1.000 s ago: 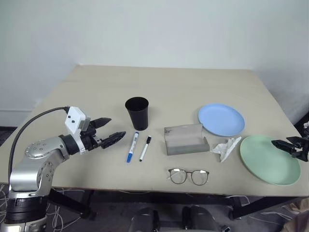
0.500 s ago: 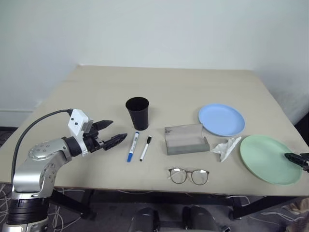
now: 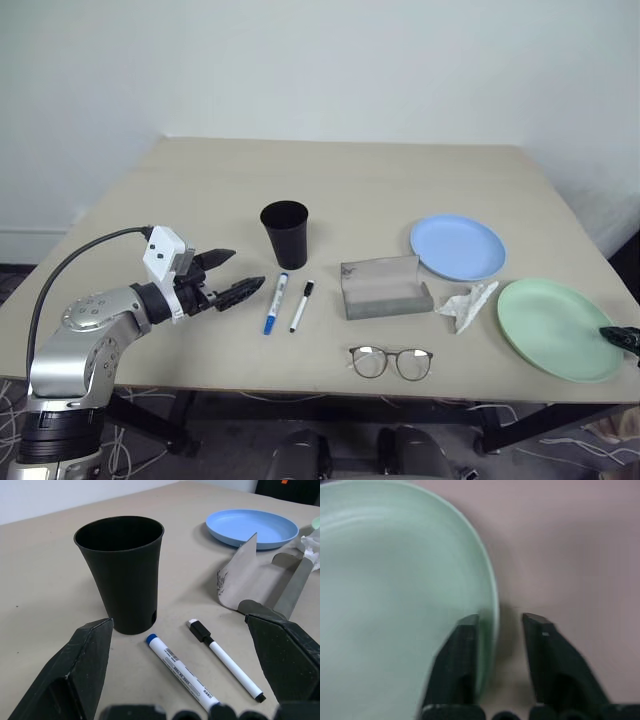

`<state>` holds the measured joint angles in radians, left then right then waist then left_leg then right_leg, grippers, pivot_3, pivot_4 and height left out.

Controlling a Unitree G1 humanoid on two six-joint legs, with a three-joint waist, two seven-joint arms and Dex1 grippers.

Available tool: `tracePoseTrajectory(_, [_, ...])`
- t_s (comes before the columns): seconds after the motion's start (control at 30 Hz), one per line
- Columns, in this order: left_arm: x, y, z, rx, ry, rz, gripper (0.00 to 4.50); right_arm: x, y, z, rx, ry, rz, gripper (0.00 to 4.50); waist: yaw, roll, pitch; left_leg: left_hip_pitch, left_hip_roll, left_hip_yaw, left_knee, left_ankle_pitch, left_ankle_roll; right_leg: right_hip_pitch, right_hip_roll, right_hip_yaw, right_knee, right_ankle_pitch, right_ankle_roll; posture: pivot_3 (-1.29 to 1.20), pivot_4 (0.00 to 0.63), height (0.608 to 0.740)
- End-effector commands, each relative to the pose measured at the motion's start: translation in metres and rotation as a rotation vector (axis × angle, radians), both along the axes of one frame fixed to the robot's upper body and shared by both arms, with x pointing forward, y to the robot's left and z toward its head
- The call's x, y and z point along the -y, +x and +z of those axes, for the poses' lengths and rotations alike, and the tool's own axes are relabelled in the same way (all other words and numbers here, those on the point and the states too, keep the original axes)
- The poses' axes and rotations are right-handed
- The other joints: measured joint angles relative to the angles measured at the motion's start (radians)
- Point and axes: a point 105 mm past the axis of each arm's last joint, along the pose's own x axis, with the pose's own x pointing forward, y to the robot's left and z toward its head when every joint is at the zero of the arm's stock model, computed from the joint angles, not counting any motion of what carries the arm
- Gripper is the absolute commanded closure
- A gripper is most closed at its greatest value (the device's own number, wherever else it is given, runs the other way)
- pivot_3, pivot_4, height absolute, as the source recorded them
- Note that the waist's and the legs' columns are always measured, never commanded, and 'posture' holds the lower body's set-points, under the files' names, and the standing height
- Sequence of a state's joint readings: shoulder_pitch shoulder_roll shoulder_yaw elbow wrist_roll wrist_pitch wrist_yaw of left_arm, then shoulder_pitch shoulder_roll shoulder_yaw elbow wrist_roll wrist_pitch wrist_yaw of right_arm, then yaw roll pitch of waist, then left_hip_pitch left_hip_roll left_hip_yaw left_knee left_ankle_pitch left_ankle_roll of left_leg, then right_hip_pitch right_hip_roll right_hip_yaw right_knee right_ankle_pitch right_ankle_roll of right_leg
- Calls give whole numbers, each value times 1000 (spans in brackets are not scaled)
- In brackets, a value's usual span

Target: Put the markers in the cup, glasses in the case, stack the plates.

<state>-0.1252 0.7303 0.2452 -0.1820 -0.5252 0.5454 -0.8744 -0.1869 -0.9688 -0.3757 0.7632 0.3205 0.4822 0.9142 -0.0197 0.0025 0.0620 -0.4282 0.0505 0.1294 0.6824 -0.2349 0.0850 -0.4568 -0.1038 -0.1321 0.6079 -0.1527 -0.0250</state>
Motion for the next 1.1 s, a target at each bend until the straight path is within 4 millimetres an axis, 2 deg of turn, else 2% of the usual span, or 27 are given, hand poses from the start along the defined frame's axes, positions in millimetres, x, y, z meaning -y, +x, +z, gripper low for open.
tracePoseTrajectory(0.03, [1,1,11,41,11,-5,0,0,9,14,56,19,-9,4485,0,-1,0,0,0,0,0,0,0,0,0,0,0,0,0,0,0,727])
tracePoseTrajectory(0.2, [2,1,9,40,11,-3,0,-3,17,25,116,100,-30,4485,-3,-1,0,0,1,0,1,0,0,1,0,0,-1,0,0,0,0,727])
tracePoseTrajectory(0.3, [2,0,8,37,9,-1,0,-2,30,51,237,233,-95,4485,-5,1,0,0,0,0,1,0,0,0,0,0,-1,0,0,0,0,727])
tracePoseTrajectory(0.43, [1,1,7,34,9,3,0,1,40,71,330,333,-167,4485,-5,1,0,1,0,-1,1,0,0,-2,0,-2,-2,0,0,0,0,727])
tracePoseTrajectory(0.7, [2,-1,7,29,9,8,0,-7,50,79,361,433,-198,4485,-2,3,0,-1,0,-2,1,0,0,-1,0,-2,-3,0,0,0,0,727])
tracePoseTrajectory(0.8, [2,-1,7,29,10,9,0,-21,60,85,362,456,-166,4485,-4,3,0,-1,0,-2,1,0,0,-1,0,-2,-3,0,0,0,0,727])
tracePoseTrajectory(0.93, [2,0,8,27,11,9,0,-53,83,98,364,432,-82,4485,-9,6,0,0,0,-1,1,0,0,-3,0,-2,-3,0,0,0,0,727])
tracePoseTrajectory(1.1, [3,1,10,31,11,9,0,-106,117,116,341,353,47,4485,-12,7,0,1,0,-2,1,0,0,-5,0,-2,-1,0,0,0,0,727])
